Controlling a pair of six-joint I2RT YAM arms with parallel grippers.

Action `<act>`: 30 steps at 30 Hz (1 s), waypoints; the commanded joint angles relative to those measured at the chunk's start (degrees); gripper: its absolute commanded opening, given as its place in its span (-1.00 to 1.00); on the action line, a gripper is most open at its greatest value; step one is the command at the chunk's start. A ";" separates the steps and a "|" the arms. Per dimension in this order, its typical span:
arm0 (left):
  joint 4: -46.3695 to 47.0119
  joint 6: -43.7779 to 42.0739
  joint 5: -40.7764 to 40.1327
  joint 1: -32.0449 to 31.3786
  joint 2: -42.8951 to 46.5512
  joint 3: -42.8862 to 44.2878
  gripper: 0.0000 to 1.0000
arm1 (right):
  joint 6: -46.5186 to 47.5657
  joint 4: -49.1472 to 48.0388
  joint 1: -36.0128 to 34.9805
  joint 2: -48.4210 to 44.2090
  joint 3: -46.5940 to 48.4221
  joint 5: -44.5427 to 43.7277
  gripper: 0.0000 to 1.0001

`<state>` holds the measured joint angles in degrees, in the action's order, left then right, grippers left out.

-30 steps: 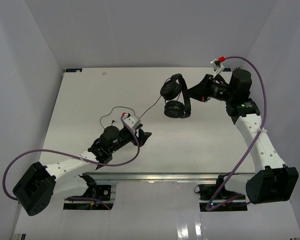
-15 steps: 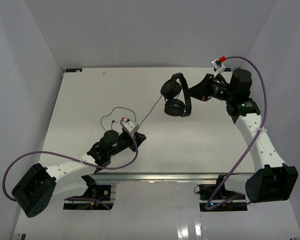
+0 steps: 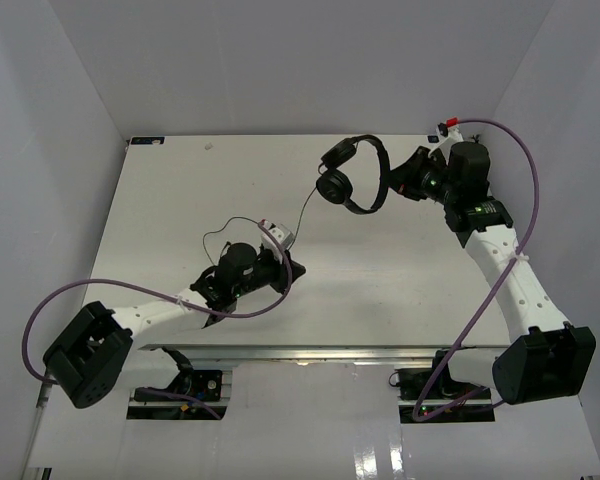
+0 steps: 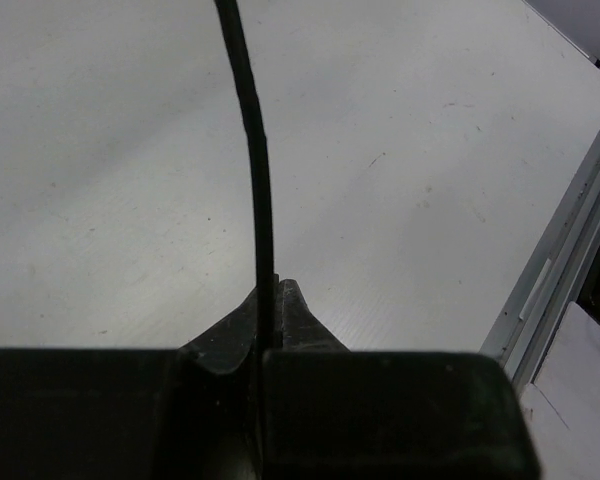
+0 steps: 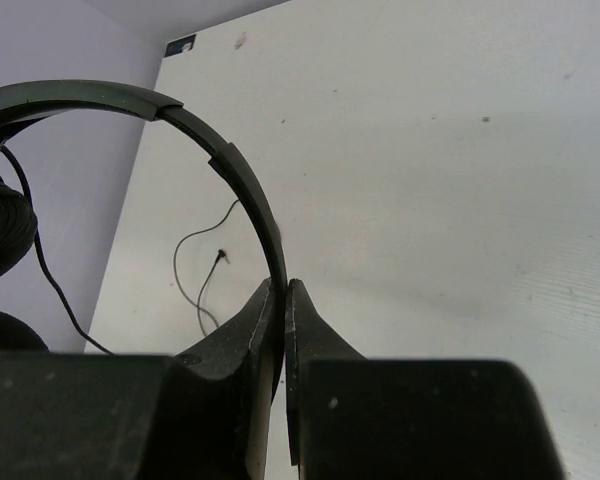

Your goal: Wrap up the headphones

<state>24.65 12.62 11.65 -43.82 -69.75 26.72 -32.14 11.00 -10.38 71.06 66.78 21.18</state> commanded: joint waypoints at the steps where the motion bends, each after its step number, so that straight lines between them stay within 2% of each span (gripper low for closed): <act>1: -5.94 1.64 1.62 -1.88 -3.99 5.96 -0.74 | -0.53 -1.54 -2.24 0.54 1.30 -13.14 -0.85; 9: -11.67 1.71 0.83 -6.41 -13.02 15.67 -0.68 | -1.74 -3.37 -3.49 4.31 1.16 -18.97 -0.85; 13: -13.36 1.10 0.50 -8.15 -15.30 19.08 -0.68 | 0.71 -4.02 -4.92 5.46 1.07 -27.98 -0.85; 23: -25.04 -2.82 -1.77 -9.09 -14.36 28.18 -0.58 | 16.16 -12.46 -11.97 6.28 -6.44 -43.81 -0.85; 30: -40.33 -10.34 -11.25 -9.09 -13.18 34.57 -0.55 | 30.60 -18.32 -13.92 5.32 -11.70 -46.17 -0.85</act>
<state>-5.01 8.16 7.67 -52.64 -85.80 57.28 -11.87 2.40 -23.93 77.70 56.72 -21.06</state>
